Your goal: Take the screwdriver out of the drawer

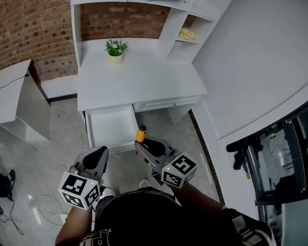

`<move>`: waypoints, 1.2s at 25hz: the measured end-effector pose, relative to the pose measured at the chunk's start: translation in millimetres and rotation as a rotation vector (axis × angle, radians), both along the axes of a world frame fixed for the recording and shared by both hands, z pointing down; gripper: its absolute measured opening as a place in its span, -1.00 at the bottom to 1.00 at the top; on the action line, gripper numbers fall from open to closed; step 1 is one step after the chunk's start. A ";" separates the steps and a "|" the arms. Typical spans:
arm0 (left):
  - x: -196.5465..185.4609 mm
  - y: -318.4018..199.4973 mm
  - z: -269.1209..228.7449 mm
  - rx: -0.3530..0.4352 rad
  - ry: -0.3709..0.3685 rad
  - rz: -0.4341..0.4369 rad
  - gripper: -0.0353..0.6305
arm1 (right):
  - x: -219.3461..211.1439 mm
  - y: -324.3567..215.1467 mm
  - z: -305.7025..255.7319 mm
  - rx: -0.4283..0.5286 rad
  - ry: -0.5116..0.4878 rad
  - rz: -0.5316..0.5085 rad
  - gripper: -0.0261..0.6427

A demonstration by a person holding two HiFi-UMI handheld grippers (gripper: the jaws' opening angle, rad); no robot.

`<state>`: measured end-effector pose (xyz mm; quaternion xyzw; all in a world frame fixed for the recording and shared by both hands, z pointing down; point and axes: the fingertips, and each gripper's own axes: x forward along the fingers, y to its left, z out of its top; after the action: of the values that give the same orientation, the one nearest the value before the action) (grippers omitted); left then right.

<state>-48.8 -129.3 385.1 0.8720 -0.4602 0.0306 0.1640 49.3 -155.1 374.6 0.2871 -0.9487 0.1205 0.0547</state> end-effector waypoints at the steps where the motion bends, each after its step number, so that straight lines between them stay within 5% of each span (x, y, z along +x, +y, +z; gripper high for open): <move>1: 4.1 0.5 0.0 0.002 -0.005 -0.002 -0.84 | 3.4 -0.1 0.2 0.000 -0.002 -0.005 -0.70; 30: 19.9 -0.3 -1.9 -0.005 -0.050 -0.034 -0.84 | 19.1 0.4 -1.4 0.012 -0.024 -0.052 -0.70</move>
<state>-28.8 -129.6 383.2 0.8625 -0.4791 0.0507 0.1551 68.4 -154.6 373.2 0.2611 -0.9572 0.1167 0.0446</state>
